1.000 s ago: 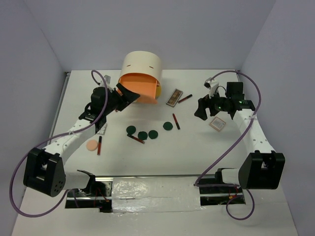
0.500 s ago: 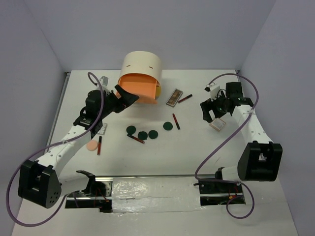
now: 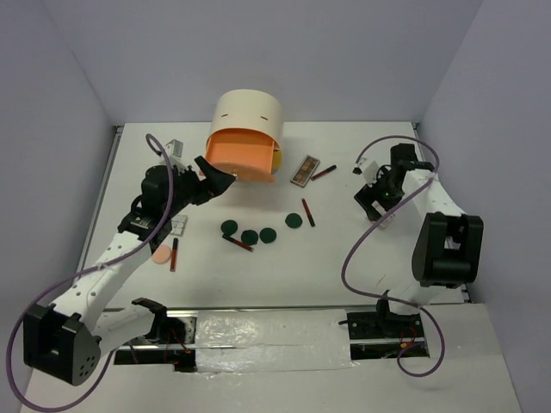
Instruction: Organize the makeup
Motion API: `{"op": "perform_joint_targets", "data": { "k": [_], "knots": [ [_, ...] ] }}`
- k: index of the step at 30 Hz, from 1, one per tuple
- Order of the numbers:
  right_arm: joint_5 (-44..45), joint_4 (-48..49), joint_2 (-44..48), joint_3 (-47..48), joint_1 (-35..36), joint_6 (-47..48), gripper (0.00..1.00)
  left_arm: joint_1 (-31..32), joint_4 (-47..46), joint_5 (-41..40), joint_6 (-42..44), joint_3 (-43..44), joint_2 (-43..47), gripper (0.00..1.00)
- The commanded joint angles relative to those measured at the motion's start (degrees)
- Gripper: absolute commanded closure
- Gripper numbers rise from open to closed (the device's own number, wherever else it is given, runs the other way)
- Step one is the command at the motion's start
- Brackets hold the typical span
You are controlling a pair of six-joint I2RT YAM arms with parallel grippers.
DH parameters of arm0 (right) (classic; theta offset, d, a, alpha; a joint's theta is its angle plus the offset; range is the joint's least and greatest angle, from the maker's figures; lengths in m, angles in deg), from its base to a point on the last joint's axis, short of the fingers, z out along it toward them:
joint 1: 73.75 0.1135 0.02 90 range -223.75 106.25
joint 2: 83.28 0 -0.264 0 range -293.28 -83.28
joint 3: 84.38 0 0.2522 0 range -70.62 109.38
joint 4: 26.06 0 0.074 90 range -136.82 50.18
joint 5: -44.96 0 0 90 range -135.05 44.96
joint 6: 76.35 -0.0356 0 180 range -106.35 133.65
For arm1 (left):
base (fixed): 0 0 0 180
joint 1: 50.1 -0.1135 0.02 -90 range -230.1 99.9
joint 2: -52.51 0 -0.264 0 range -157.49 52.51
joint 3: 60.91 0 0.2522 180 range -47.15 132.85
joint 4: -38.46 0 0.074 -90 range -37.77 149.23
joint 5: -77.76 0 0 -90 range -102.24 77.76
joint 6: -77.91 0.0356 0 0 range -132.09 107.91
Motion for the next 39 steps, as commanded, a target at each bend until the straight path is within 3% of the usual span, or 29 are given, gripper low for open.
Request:
{"op": "perform_joint_targets", "data": {
  "k": [1, 13, 21, 25, 28, 31, 32, 34, 39],
  "knots": [
    [2.0, -3.0, -4.9, 3.2, -0.8, 7.8, 0.01, -0.8, 4.7, -4.1, 4.7, -0.2, 4.6, 0.07],
    [5.3, -2.4, -17.2, 9.1, -1.3, 7.4, 0.00, -10.0, 13.0, -4.1, 5.2, -7.3, 15.8, 0.05],
    [5.3, -3.7, -22.5, 11.8, -2.4, 8.0, 0.01, -13.4, 16.9, -4.1, 8.5, -6.2, 15.9, 0.05],
    [3.6, -4.8, -24.0, 12.4, -3.2, 8.7, 0.06, -14.6, 17.7, -4.0, 9.3, -5.8, 15.8, 0.05],
    [2.8, -4.8, -23.8, 11.5, -3.4, 9.5, 0.18, -15.1, 17.9, -3.8, 9.4, -6.1, 15.9, 0.05],
    [0.5, -5.2, -22.2, 10.4, -3.4, 9.8, 0.38, -15.5, 18.5, -4.0, 9.6, -6.3, 16.2, 0.05],
    [-1.1, -5.1, -21.4, 10.2, -3.3, 9.6, 0.52, -15.6, 18.7, -4.2, 9.7, -6.3, 16.3, 0.05],
    [-3.5, -5.4, -18.6, 10.1, -3.2, 9.1, 0.66, -16.0, 19.3, -4.5, 10.0, -6.7, 16.5, 0.05],
    [-13.1, -7.6, -11.5, 11.8, 0.3, 6.1, 0.76, -16.4, 21.9, -6.6, 10.7, -6.7, 16.1, 0.05]
  ]
}}
